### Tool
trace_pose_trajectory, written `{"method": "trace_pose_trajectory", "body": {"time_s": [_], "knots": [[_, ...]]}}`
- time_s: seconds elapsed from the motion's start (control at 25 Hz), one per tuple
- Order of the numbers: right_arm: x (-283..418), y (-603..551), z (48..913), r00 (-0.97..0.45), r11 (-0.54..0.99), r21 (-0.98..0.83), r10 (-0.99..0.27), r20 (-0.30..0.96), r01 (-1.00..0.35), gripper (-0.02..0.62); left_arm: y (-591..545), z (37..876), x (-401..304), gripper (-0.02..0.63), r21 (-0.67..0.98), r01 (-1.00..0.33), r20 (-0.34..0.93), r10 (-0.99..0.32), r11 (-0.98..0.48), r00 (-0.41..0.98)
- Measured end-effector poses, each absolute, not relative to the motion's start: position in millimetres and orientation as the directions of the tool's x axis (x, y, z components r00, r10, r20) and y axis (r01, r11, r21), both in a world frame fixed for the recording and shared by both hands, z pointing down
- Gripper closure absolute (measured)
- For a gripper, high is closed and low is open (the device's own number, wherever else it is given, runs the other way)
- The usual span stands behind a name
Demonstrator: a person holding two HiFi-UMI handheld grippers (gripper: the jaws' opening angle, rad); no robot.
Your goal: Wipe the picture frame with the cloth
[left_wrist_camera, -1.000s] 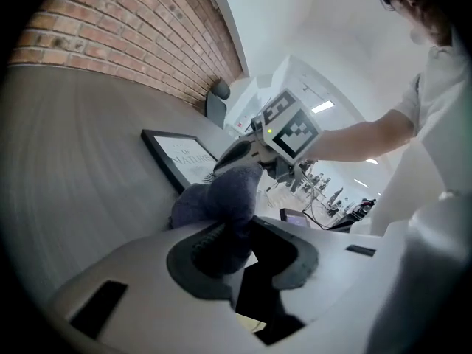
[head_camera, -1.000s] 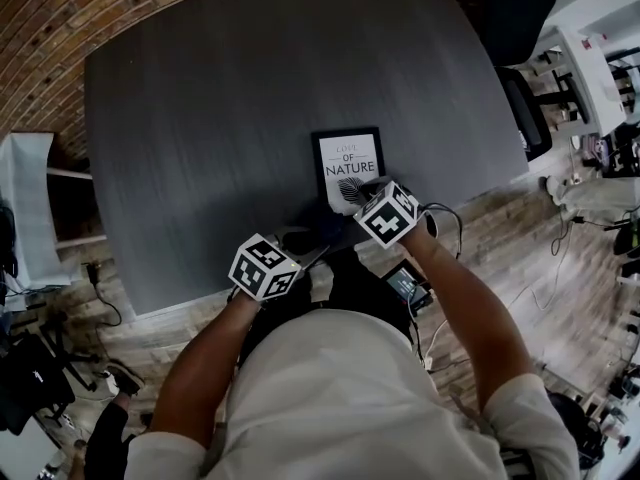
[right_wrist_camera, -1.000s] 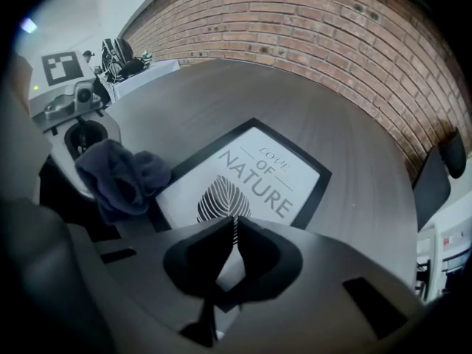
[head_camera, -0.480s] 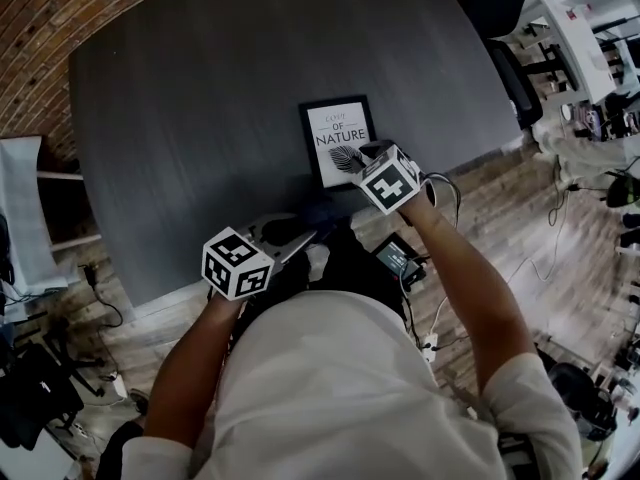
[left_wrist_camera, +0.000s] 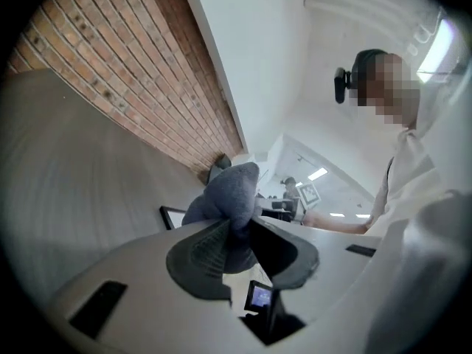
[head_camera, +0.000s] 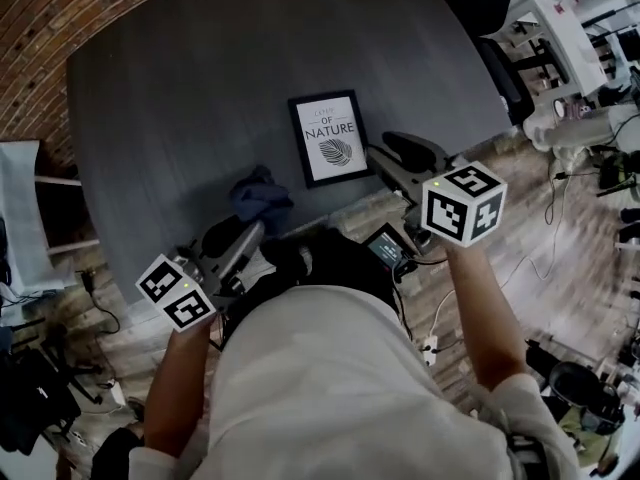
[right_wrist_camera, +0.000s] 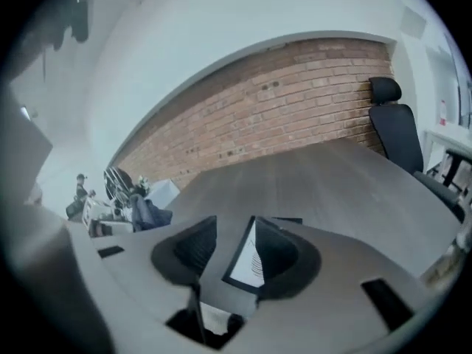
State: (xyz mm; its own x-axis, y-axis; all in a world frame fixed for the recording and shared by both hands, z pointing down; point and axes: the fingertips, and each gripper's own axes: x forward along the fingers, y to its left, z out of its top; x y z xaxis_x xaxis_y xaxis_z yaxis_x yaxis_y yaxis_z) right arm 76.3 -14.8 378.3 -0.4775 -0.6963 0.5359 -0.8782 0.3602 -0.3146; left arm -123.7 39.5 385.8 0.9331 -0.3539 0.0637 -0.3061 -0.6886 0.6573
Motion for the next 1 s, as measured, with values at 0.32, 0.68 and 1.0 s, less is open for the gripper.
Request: {"method": "trace_pose_trajectory", "body": {"time_s": [0.32,0.68,1.0], "knots": [[102,50,299,-0.563,0.372,-0.547,-0.793,0.234,-0.75,0.468,55,314,-176,0.515,0.658,-0.407,-0.093,-0.605,-0.634,0.791],[158,131,261,-0.6,0.442,-0.559,-0.789,0.128,-0.701,0.58,119,266,-89,0.515,0.64,-0.324,-0.2,-0.558,-0.697,0.805],[166,164,265,-0.678,0.515,-0.589,-0.731,0.077,-0.622,0.58,160,272,-59,0.514,0.645,-0.348,-0.145,-0.556,-0.68,0.818]]}}
